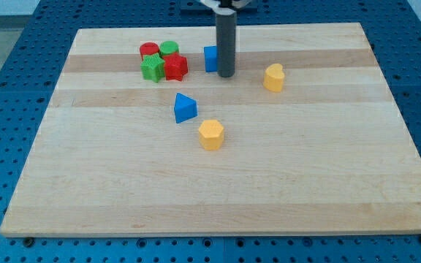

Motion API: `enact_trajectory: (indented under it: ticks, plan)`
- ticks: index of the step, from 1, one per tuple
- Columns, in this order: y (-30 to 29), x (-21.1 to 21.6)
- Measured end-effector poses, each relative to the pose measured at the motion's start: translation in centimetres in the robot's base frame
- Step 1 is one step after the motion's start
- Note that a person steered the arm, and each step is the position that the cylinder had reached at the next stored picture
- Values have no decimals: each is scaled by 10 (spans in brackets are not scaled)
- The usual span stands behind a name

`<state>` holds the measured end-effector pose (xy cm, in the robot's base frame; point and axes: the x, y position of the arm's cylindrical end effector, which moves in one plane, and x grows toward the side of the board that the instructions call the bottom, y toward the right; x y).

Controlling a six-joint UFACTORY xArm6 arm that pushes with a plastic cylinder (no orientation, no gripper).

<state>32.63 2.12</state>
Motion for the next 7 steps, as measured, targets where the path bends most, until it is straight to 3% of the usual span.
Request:
enact_trajectory:
  ticks: [2,5,6,7]
  plan:
    - [7,-39]
    - [-39,-43]
    - [-14,-43]
    - [61,-43]
